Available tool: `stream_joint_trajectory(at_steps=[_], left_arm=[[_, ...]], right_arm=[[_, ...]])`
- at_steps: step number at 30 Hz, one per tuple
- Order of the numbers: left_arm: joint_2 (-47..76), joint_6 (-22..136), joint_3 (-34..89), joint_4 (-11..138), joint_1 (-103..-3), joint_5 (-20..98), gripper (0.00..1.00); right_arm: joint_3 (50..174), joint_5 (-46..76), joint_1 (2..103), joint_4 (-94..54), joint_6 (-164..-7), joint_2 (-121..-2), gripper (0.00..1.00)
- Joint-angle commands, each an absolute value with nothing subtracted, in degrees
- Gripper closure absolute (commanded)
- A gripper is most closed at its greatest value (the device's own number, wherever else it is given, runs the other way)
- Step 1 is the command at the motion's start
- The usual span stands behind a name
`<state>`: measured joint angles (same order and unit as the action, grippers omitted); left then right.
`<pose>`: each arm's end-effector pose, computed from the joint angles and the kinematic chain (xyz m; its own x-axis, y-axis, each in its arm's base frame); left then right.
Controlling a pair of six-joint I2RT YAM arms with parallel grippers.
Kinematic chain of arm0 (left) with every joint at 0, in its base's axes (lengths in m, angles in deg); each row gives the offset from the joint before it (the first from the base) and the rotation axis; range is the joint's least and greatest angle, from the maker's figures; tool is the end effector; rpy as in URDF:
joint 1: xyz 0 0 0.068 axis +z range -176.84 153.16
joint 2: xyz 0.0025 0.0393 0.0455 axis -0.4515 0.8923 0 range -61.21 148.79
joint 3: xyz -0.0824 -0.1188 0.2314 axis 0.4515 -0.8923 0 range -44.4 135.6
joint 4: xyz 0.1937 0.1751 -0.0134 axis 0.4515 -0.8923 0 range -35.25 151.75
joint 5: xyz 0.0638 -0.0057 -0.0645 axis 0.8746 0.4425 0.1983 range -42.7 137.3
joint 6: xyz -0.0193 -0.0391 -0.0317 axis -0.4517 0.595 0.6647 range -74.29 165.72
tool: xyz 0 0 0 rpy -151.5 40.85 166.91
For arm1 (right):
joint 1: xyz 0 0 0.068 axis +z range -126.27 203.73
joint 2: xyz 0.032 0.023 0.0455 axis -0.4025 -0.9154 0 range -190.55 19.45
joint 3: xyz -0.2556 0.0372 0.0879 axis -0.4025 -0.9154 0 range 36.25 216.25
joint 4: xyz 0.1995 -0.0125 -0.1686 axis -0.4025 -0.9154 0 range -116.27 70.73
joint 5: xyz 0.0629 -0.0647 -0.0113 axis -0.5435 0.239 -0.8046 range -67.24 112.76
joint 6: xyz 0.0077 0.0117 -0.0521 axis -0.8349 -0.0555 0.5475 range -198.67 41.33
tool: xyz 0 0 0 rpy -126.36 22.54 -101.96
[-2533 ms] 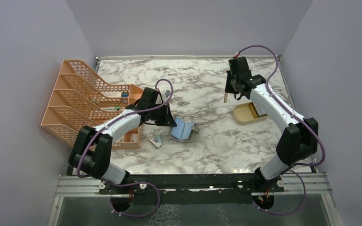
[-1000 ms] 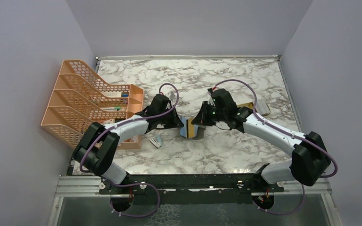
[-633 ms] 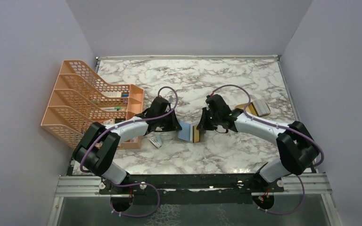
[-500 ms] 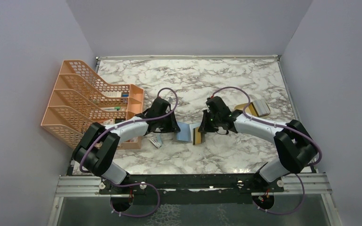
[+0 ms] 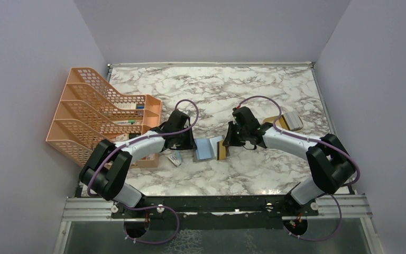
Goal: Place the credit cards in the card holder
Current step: Insert the credit card into the card holder.
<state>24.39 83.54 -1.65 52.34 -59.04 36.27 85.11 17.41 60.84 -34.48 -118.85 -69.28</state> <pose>0.2391 -0.1586 0.1680 -0.9101 -0.1382 -0.3907 0.0810 0.8653 -0.4947 0.2399 0.1857 0.1767 -0.9146 0.1137 -0.3880 -0.0695 0.9012 0.4278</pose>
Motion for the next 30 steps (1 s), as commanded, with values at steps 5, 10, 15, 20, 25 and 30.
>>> stream_joint_trajectory(at_steps=[5,10,15,20,25,30], left_arm=[[26.6,82.5,-0.3,56.8,-58.7,30.4,1.0],[28.6,82.8,0.4,58.0,-58.9,29.2,1.0],[30.1,82.2,1.2,58.2,-59.0,28.2,1.0],[31.2,82.2,1.3,58.2,-59.0,27.7,1.0],[30.8,82.2,1.1,58.1,-59.0,28.0,1.0],[30.5,82.2,1.0,57.9,-59.0,28.5,1.0]], right_arm=[[85.7,11.0,59.7,-31.6,-118.6,-68.5,0.99],[86.2,10.7,59.7,-27.9,-120.2,-69.0,0.99],[87.1,11.6,59.6,-26.2,-119.8,-70.9,0.99],[87.7,11.9,59.5,-25.1,-120.2,-71.3,0.99],[87.1,12.7,59.2,-24.4,-120.5,-70.2,0.99],[85.8,11.7,58.9,-22.2,-121.5,-70.0,0.99]])
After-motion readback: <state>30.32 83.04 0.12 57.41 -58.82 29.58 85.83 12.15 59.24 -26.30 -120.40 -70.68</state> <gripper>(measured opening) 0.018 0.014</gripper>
